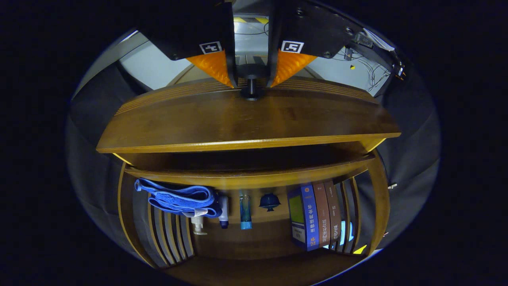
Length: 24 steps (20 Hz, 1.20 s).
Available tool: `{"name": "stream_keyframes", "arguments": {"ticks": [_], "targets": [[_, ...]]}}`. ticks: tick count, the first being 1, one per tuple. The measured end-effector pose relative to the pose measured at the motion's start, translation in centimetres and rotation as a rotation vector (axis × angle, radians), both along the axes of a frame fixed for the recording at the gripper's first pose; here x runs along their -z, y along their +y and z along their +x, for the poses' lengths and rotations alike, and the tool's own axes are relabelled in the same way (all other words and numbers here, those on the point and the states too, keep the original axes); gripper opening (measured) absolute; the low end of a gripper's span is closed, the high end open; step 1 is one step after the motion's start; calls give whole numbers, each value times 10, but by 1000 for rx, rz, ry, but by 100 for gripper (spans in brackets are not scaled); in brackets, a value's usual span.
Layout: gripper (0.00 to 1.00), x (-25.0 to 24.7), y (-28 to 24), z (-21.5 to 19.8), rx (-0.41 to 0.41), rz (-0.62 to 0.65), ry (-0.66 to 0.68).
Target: Pull open the drawer, take out the items inside it, and place them on the countertop above the cabinet.
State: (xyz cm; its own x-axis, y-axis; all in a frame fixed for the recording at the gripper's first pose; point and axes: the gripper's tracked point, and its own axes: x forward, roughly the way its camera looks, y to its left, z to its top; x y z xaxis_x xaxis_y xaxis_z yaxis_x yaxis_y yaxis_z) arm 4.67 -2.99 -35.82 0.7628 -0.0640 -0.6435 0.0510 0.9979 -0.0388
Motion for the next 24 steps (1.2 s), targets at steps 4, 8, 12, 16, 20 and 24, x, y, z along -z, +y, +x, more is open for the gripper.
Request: {"name": "stream_keyframes", "arguments": {"ticks": [4, 8, 12, 16, 20, 24], "targets": [[39, -4, 2, -27, 7, 11, 28], [39, -7, 5, -50, 7, 21, 58], [39, -7, 6, -71, 5, 30, 94], [39, -5, 6, -89, 14, 46, 126], [39, -4, 8, -102, 20, 58, 151], [39, -3, 7, -103, 22, 56, 147]]}}
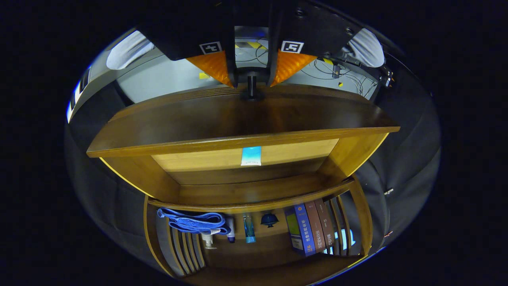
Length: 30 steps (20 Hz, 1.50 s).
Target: Pull open the drawer, take out the items inside it, and place them on the countertop above the cabinet.
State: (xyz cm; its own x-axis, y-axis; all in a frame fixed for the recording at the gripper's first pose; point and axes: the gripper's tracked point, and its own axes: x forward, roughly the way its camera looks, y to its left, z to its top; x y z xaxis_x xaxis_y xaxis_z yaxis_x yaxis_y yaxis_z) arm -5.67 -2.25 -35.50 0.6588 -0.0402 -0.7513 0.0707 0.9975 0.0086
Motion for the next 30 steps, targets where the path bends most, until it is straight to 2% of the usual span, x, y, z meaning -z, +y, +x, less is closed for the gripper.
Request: {"name": "stream_keyframes", "arguments": {"ticks": [3, 5, 8, 12, 17, 23, 30], "targets": [[41, 0, 1, -1, 3, 12, 9], [54, -9, 2, -7, 13, 9, -1], [90, -32, 8, -15, 38, 35, 7], [90, -81, 18, -1, 36, 76, -50], [90, -116, 9, 76, 67, 101, -105], [90, -63, 3, 140, 34, 55, 78], [90, 5, -3, 161, 55, 5, 355]]}}
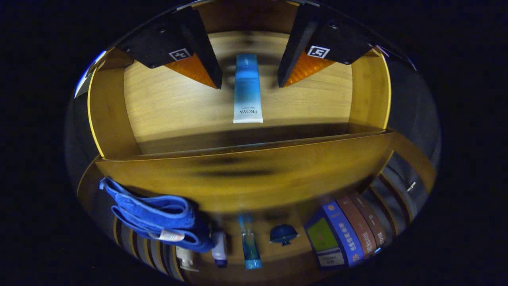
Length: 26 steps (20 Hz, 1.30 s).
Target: Pull open the drawer, take out the items inside it, and place them on the countertop above the cabinet.
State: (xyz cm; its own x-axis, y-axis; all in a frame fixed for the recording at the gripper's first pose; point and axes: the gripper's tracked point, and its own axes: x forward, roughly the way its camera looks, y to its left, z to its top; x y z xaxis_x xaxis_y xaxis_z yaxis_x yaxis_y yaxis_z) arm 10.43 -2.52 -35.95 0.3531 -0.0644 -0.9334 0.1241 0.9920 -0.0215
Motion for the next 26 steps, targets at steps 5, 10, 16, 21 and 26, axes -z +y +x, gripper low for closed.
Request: {"name": "stream_keyframes", "arguments": {"ticks": [5, 10, 16, 21, 26], "targets": [[90, 24, -6, -7, 1, -48, 105], [79, 38, -11, -13, -8, -85, 174], [48, 44, -11, -7, -37, -89, 148], [40, 28, -9, -10, -31, -57, 119], [40, -23, 2, -21, -58, -5, 1]]}}
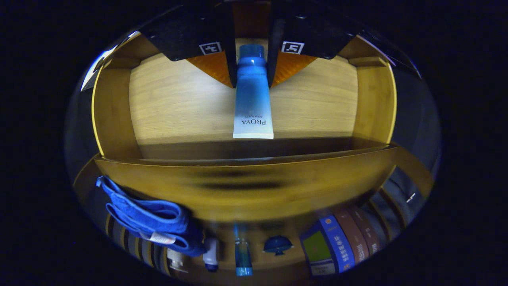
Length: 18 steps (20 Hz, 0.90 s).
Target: Pull open the drawer, take out the items inside it, and place them on the countertop above the cabinet.
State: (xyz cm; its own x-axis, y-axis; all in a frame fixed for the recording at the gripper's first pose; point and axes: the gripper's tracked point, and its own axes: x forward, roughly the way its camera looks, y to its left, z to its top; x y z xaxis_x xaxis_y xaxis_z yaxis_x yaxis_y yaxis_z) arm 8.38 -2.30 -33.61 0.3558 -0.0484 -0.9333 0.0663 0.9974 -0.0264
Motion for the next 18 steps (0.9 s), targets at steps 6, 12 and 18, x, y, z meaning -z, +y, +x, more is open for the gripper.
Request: {"name": "stream_keyframes", "arguments": {"ticks": [6, 12, 18], "targets": [[39, -60, 3, 9, -4, 45, -131], [39, -86, 3, 92, -10, 14, -187], [39, -64, 2, 174, -27, -35, -174]]}}
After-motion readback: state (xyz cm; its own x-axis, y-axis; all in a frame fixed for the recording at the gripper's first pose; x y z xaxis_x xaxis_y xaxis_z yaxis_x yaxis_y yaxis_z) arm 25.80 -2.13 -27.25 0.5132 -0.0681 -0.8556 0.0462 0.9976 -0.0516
